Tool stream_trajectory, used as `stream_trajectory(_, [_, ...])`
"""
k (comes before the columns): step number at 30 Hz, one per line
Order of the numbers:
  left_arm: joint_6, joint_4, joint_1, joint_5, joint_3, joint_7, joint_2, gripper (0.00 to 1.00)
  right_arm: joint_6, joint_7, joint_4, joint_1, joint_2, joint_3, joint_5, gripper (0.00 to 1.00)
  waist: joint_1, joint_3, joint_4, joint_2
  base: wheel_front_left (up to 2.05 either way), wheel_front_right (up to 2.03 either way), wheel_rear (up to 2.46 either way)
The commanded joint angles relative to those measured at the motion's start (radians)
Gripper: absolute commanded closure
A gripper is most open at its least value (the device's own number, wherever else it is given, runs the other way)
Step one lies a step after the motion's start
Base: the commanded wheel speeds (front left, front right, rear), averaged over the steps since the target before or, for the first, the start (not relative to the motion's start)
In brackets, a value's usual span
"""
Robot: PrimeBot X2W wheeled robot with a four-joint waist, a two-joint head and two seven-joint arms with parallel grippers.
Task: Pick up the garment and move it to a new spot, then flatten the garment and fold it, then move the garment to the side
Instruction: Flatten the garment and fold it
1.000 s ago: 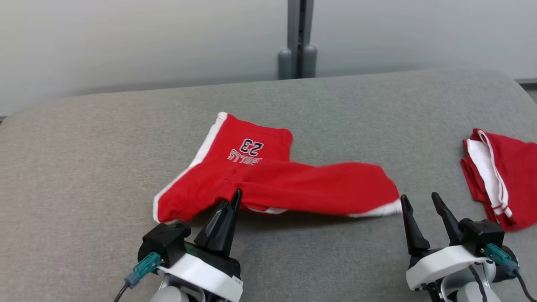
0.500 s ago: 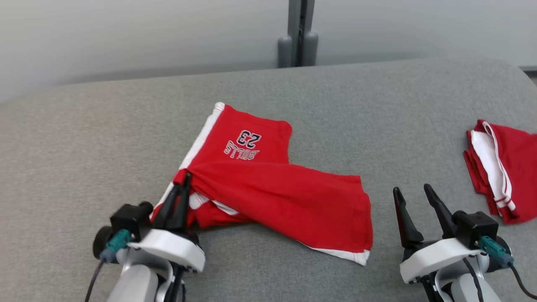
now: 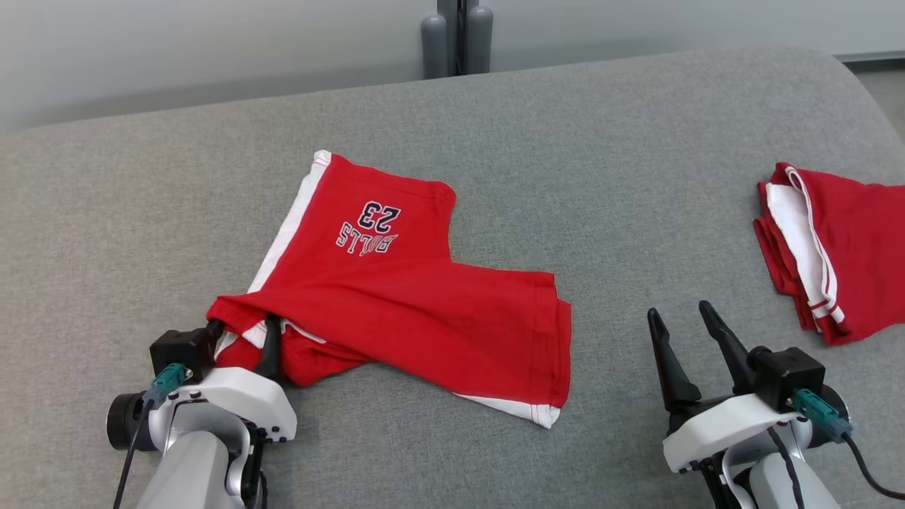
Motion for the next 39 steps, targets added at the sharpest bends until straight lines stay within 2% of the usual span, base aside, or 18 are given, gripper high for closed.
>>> stream_trajectory(1, [0.008, -0.012, -0.003, 0.006, 0.014, 0.0, 0.001, 0.0, 0.0, 0.001, 0.001, -0.002, -0.006, 0.001, -0.004, 0.0, 0.0, -0.011, 0.007, 0.0, 0.0, 0.0, 0.0])
stream_trajectory(4, [0.01, -0.061, 0.044, 0.018, 0.037, 0.0, -0.005, 0.0, 0.0, 0.001, 0.006, 0.01, -0.006, 0.023, 0.0, 0.0, 0.0, -0.031, 0.019, 0.0, 0.0, 0.0, 0.0])
stream_trajectory(8, [-0.008, -0.121, 0.116, 0.02, 0.062, 0.0, -0.013, 0.0, 0.0, 0.001, 0.019, 0.028, -0.006, 0.052, 0.01, 0.0, 0.0, -0.065, 0.035, 0.0, 0.0, 0.0, 0.0])
stream_trajectory(15, [-0.026, -0.15, 0.216, 0.006, 0.068, 0.0, -0.023, 0.0, 0.0, 0.001, 0.035, 0.049, -0.006, 0.108, 0.031, 0.0, 0.0, -0.105, 0.055, 0.0, 0.0, 0.0, 0.0])
stream_trajectory(27, [-0.001, -0.235, 0.266, -0.037, -0.022, 0.0, -0.023, 0.0, 0.0, 0.001, 0.162, 0.041, -0.006, 0.255, 0.068, 0.0, 0.0, -0.098, 0.145, 0.0, 0.0, 0.0, 0.0])
stream_trajectory(39, [0.009, -0.261, 0.262, -0.048, -0.039, 0.0, -0.023, 0.0, 0.0, 0.001, 0.225, -0.015, -0.006, 0.247, 0.062, 0.0, 0.0, -0.064, 0.181, 0.0, 0.0, 0.0, 0.0])
